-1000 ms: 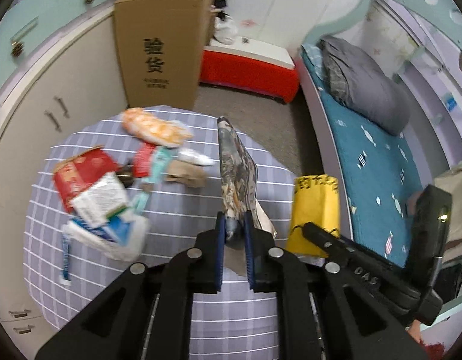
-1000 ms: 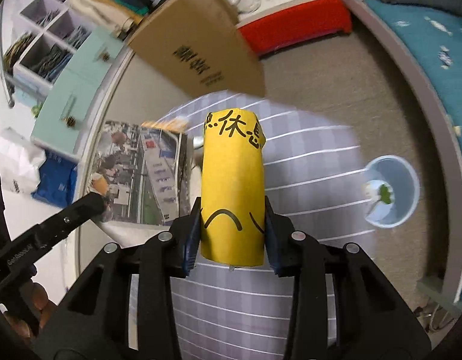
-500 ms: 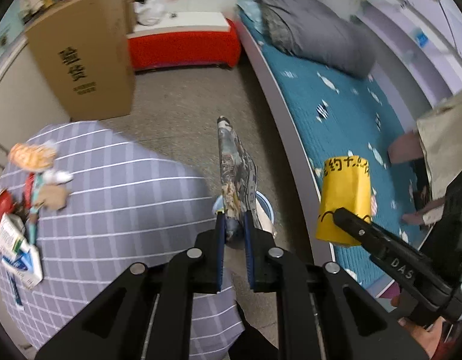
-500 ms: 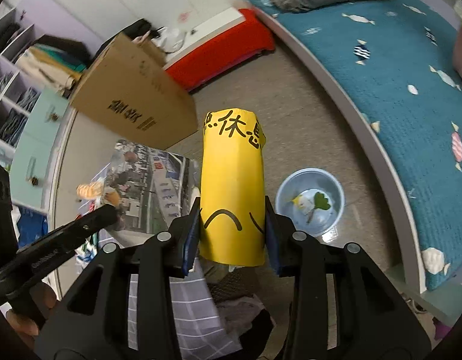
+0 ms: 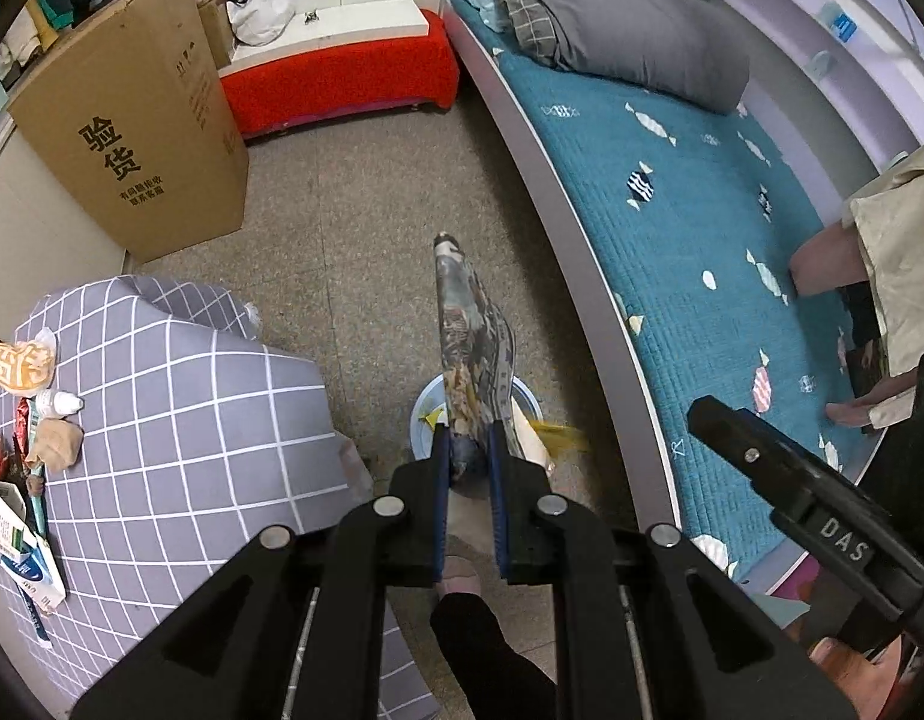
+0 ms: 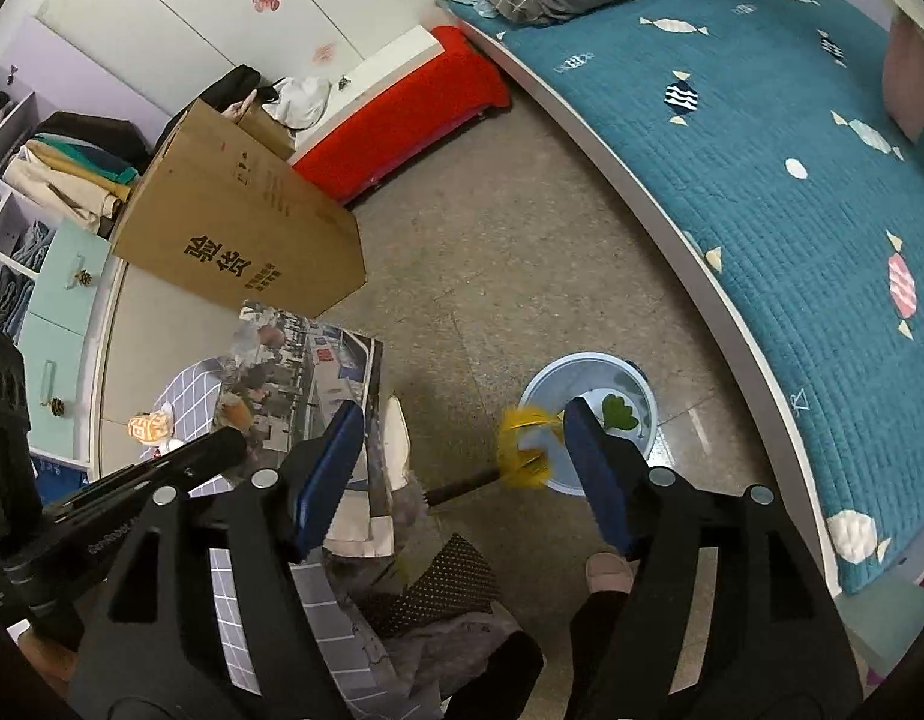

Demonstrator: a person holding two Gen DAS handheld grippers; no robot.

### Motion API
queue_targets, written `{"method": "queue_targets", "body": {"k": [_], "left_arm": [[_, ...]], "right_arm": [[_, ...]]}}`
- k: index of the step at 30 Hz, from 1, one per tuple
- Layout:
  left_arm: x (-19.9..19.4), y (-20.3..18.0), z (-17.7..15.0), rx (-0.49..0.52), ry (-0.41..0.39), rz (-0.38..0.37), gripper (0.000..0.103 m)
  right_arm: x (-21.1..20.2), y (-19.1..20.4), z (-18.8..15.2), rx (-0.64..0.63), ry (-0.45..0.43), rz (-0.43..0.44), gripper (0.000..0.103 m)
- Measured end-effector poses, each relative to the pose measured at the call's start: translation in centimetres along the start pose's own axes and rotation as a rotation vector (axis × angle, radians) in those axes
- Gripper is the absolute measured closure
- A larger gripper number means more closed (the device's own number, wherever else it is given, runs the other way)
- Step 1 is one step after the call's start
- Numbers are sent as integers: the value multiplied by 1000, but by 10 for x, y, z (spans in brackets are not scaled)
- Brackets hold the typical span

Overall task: Collect trash
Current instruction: 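Drop the yellow cup and newspaper into the blue bucket with both tools, then grasp the blue toothpaste tube with the left tool while the right tool grasps the white-blue box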

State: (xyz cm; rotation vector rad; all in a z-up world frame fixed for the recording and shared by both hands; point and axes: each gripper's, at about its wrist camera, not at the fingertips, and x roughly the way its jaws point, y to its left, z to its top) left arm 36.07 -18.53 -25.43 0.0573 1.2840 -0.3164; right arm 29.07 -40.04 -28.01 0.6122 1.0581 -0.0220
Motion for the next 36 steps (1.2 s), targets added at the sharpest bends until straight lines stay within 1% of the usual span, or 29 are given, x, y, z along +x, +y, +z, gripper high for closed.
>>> {"method": "queue_targets", "body": {"k": [14,25,27,28,30,31,32,36], "left_arm": [[17,-38,6,66,43,-9,91],[16,-61,16,116,26,-28,90],[14,-63,18,117,5,-37,89],[14,-65,19,117,0,-42,88],[14,-66,22,116,2,-38,79],[13,-67,23,116,-5,-33,68],[12,-67,23,116,-13,-30,61],[7,-70,20,122,-27,-27,57]], "right_arm": [[-13,-18,1,18,-21,-24,34],[-32,-34,3,50,-89,-36,34],[-36,-38,3,57,-100,-38,34],[-37,-40,3,61,-102,-39,34],[-38,-41,2,70,-102,-39,34],[-38,-42,2,74,-102,-39,34],[-39,-43,2,77,-101,-39,34],[-40,-42,-1,80,-101,-39,34]]}}
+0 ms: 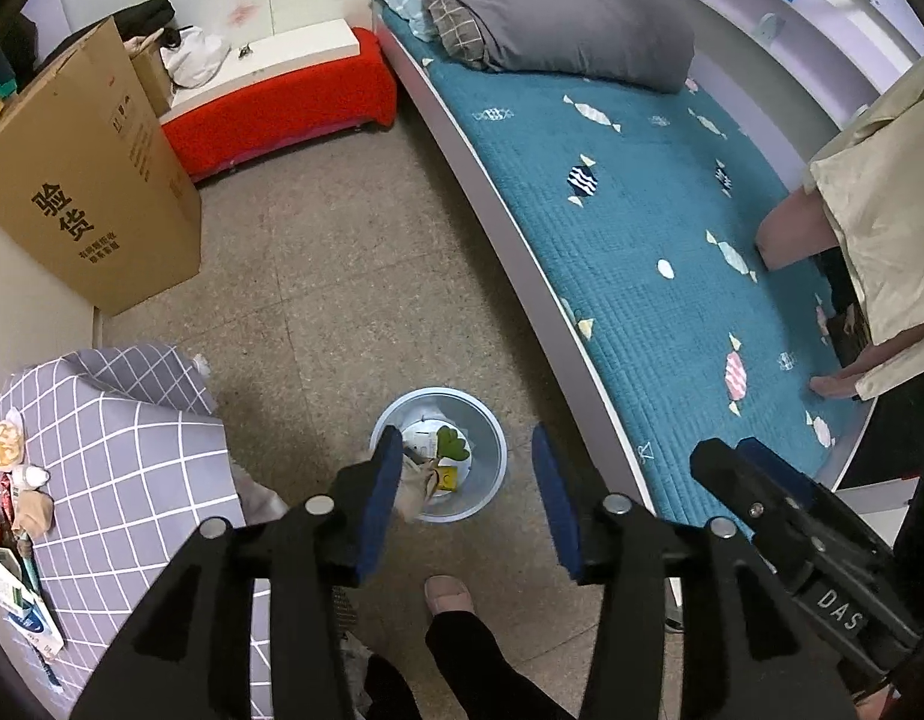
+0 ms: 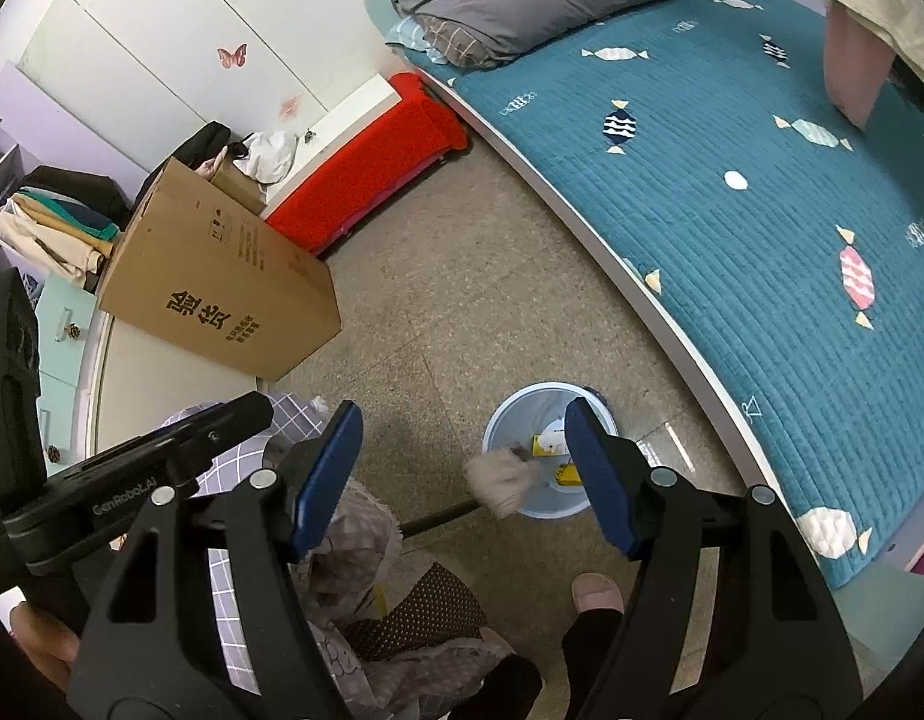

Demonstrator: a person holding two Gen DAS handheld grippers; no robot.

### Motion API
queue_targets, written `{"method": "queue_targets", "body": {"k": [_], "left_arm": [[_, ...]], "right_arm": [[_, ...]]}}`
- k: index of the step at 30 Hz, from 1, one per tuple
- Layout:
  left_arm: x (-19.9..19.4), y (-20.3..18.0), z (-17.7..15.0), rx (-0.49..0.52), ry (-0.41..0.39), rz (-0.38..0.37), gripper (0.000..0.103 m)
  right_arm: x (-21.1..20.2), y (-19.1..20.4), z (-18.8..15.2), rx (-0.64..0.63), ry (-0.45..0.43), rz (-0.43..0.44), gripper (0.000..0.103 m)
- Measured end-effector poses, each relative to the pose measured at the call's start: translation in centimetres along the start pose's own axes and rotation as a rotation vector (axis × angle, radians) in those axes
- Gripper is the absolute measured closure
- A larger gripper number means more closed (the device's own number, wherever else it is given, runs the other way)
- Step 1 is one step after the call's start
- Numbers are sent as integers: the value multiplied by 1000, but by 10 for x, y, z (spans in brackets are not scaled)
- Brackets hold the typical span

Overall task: Collect trash
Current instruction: 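Grasp the blue toothpaste tube with the left tool while the right tool grasps the white-blue box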

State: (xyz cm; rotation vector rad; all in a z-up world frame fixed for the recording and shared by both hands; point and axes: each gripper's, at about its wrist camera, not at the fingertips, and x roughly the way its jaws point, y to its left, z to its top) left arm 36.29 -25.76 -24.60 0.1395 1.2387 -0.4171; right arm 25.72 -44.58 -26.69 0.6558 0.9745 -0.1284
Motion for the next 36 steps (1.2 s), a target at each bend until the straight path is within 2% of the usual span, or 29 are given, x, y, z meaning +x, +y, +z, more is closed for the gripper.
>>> {"method": "queue_targets", "body": {"k": [10,17,25,29,36], "left_arm": [[-14,18,-19,-41,12,23,49],[-35,61,-48,-118,6,61,48],[-70,157,-108,-303,-6,115,45],[-88,212,-143,-406,-14,148,45],[-109,316,-211,-607,-2,184,45]], "right_arm": [[4,19,-9,-33,25,19,34],[14,67,-29,-122,65,66,33],[37,159,-76,-285,145,144,33],[53,216,-113,-376,196,187,33],[78,293,-171,-478,266,227,33]]}}
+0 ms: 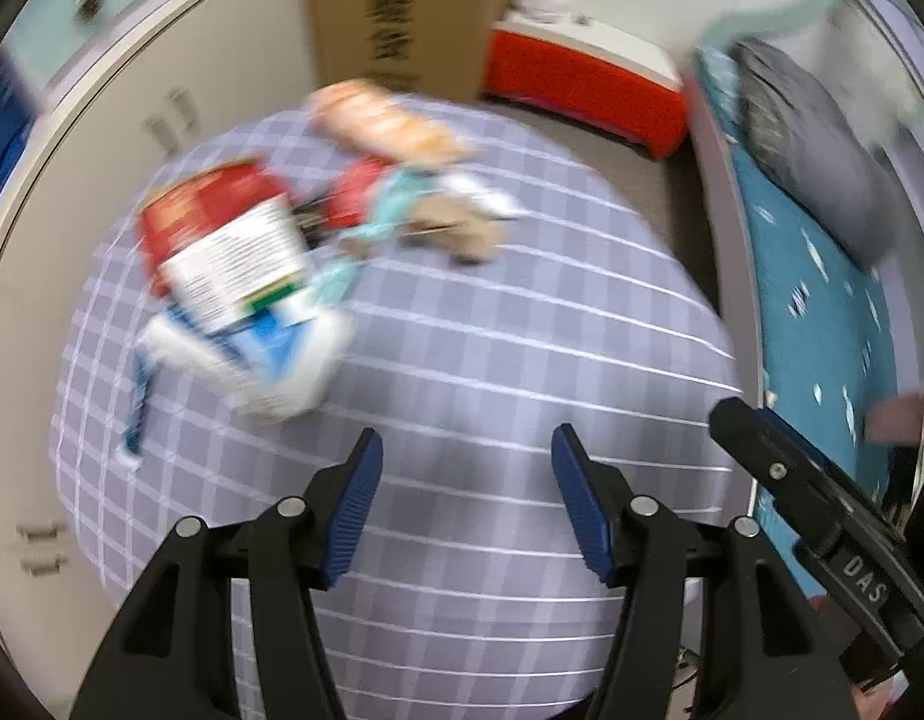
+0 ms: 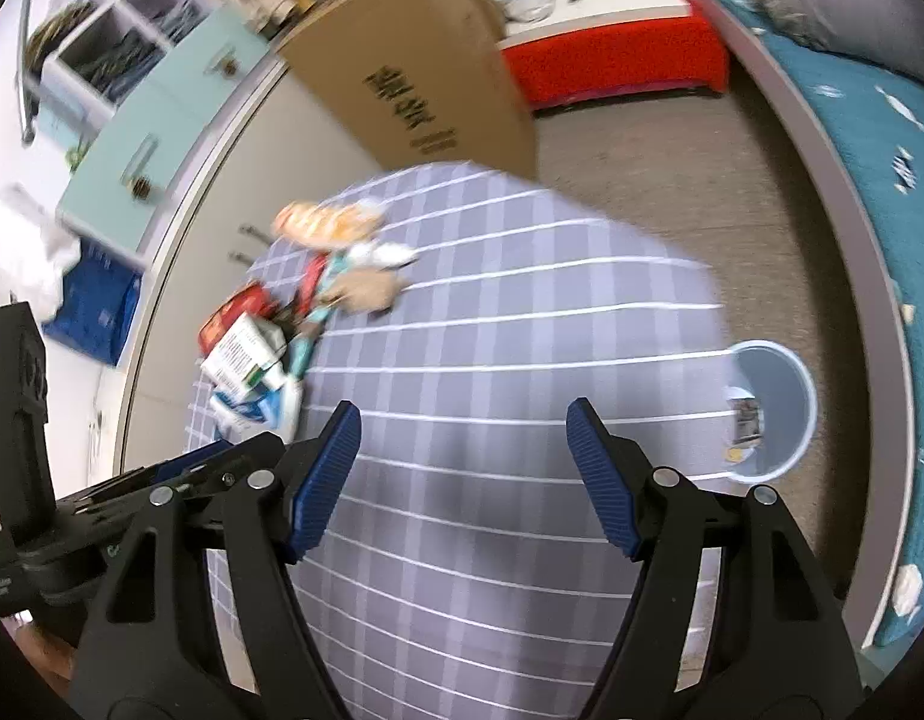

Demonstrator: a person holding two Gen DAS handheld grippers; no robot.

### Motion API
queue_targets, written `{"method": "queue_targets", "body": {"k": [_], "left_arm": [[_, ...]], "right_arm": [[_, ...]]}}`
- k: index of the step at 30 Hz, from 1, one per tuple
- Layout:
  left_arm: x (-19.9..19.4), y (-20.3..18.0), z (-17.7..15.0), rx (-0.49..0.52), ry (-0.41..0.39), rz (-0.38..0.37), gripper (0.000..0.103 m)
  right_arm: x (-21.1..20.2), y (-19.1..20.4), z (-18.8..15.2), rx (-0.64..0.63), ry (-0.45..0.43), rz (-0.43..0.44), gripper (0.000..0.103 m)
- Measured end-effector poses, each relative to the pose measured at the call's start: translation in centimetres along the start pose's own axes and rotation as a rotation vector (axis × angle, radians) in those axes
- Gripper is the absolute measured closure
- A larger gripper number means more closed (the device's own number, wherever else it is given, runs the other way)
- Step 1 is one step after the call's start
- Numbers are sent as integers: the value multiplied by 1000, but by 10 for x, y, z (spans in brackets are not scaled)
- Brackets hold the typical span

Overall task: Collect trash
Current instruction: 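Grasp the blue toothpaste tube with the left tool while the right tool grasps the white-blue box, then carry the toothpaste tube and box to the blue bucket, releasing the box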

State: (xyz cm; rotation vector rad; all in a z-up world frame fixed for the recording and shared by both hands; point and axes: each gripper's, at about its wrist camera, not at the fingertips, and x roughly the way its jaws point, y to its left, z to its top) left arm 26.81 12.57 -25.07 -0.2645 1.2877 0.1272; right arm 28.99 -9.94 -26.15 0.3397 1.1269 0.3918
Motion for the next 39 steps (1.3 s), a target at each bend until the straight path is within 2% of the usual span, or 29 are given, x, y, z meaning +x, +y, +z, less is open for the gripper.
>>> {"method": "queue_targets", "body": {"k": [9,13,16,18,21,25,26,31,39], "left_arm": [[7,140,1,-147,14,86,45],[22,184,-1,-162,53,139,45],[38,207,-2,-157,82,137,45],[45,217,-3,-147,90,136,46],[59,226,-2,-138,115,103,57],[64,226,2,-92,115,88,77],[64,224,3,-77,113,96,88],[51,220,4,-68,98,71,94],[-1,197,-5,-49,24,14,94]], "right_arm": [[73,100,-14,-108,76,32,33],[107,137,-26,-169,122,40,33],[128,158,-30,-217,147,40,33],[137,170,-30,-250,152,37,33],[152,187,-32,-313,173,37,42],[170,195,-34,-337,217,32,57],[173,196,-35,-336,230,42,59],[172,199,-35,-322,264,91,74],[137,173,-33,-136,284,233,82]]}}
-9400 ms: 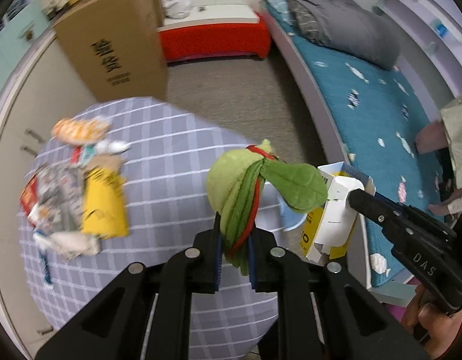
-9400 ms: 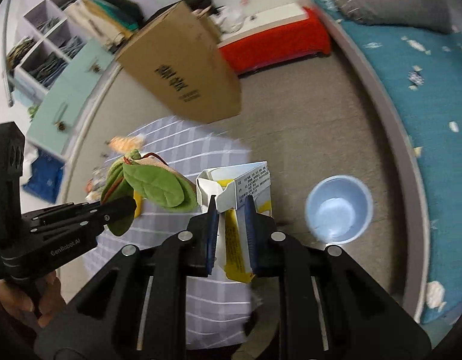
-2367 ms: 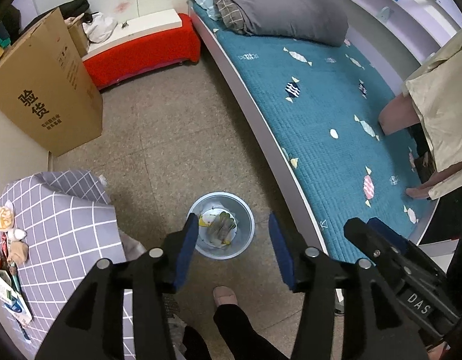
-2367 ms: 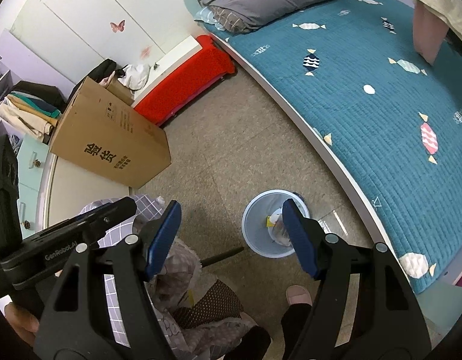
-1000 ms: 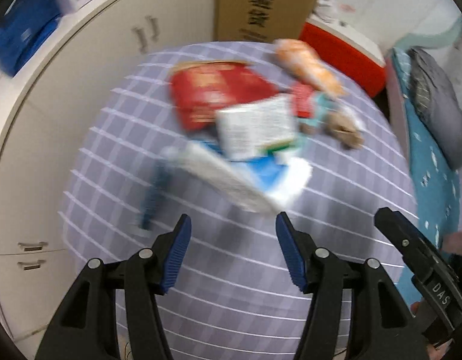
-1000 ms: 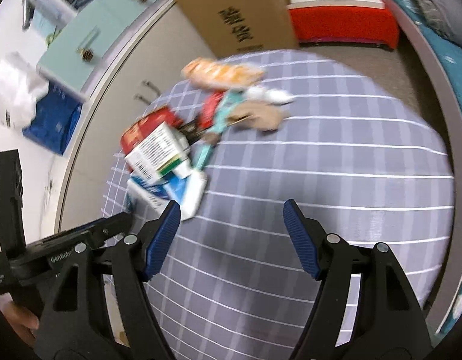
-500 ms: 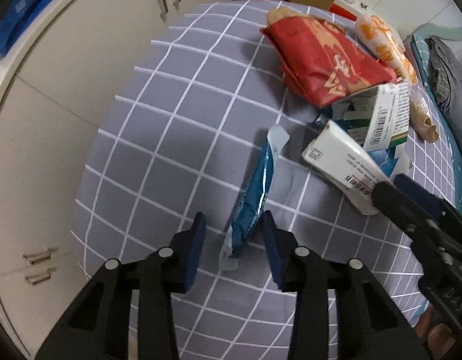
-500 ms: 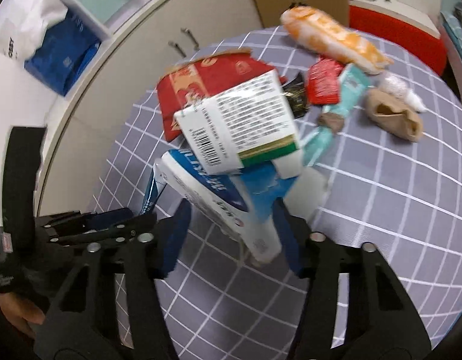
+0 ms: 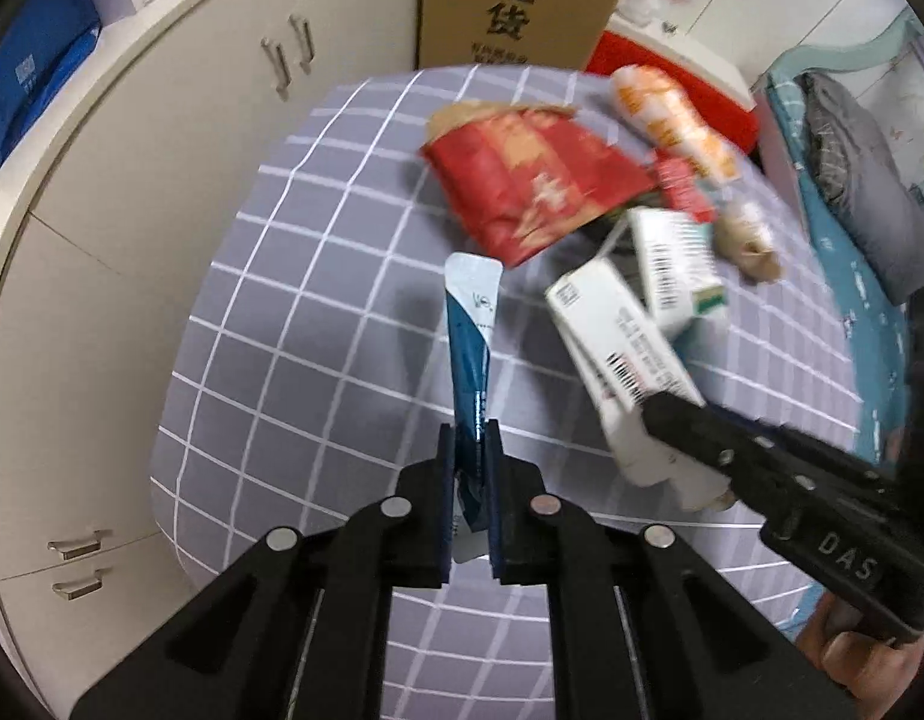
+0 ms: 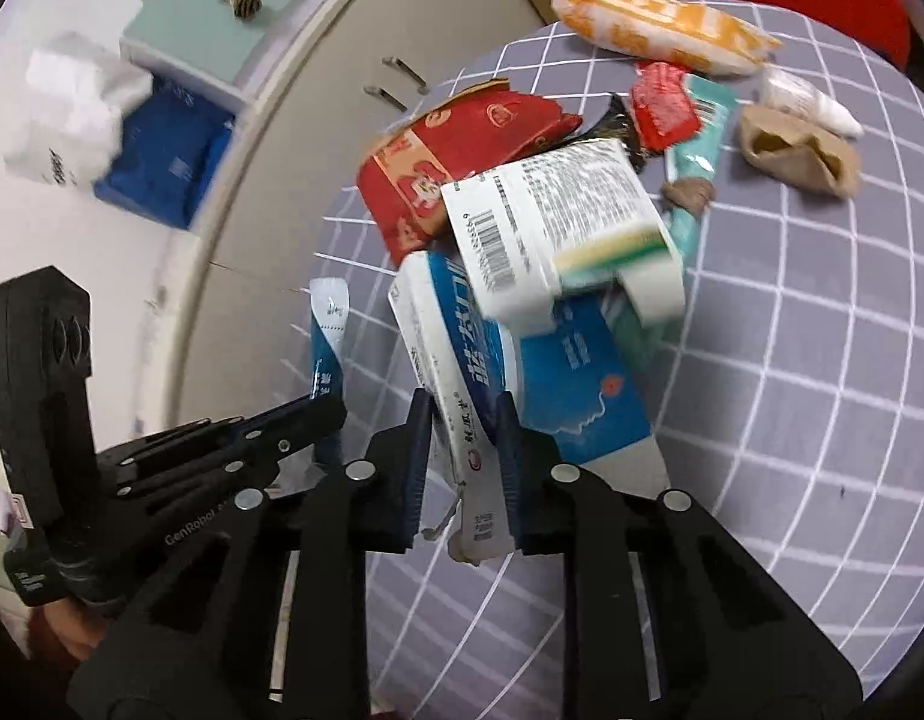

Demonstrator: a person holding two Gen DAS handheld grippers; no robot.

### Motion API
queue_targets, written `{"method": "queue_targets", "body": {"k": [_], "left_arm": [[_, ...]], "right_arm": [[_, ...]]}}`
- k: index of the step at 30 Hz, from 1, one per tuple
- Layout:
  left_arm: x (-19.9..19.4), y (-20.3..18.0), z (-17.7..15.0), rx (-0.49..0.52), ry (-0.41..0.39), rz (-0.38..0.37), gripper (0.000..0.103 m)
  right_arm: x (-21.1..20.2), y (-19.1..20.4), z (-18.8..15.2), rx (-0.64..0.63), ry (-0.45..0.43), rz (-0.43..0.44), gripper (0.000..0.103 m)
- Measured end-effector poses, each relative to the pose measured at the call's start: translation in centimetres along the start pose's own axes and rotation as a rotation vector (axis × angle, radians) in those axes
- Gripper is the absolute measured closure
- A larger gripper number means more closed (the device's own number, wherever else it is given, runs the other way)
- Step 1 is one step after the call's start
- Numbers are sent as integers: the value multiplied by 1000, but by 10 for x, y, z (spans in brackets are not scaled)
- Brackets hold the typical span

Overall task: Collect trash
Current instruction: 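Carry the toothpaste tube and box to the blue bucket, releasing the box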

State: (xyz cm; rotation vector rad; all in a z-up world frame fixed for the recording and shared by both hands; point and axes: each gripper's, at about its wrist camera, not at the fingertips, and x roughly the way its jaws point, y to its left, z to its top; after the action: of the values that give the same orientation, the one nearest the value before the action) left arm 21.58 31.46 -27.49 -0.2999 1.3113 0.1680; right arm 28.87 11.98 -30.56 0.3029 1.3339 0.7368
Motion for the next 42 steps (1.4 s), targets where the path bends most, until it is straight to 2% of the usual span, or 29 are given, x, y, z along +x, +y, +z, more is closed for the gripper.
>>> {"method": "queue_targets", "body": {"k": [4,12,21,27,30,36,39,41,42], "left_arm": [[-20,-23,1,21,-25,-37,94],[-31,-90,-2,128,-45,-83,94],[-26,-209,-7,281,-29,-151,94],[-17,-309,-14,382,-1,-197,94],[-10,-368,-19,442,14,-215,94],[8,-447,-24,514,50,-233,94],[19,-477,-23,534,63,-230,94],[27,-493,-21,543,74,-224,94],[30,-498,-21,547,80,-219,94]], "right_arm": [[-27,-12,-7,96,-33,122,84],[-91,-32,-25,127,-140,111,85],[-185,-119,-50,254,-299,21,85],[-253,-188,-69,339,-395,-68,85],[-286,-224,-77,380,-436,-124,85],[-325,-279,-82,419,-472,-214,84],[-333,-307,-80,430,-476,-203,79],[-332,-323,-77,447,-468,-212,58],[-332,-331,-75,459,-471,-226,43]]}}
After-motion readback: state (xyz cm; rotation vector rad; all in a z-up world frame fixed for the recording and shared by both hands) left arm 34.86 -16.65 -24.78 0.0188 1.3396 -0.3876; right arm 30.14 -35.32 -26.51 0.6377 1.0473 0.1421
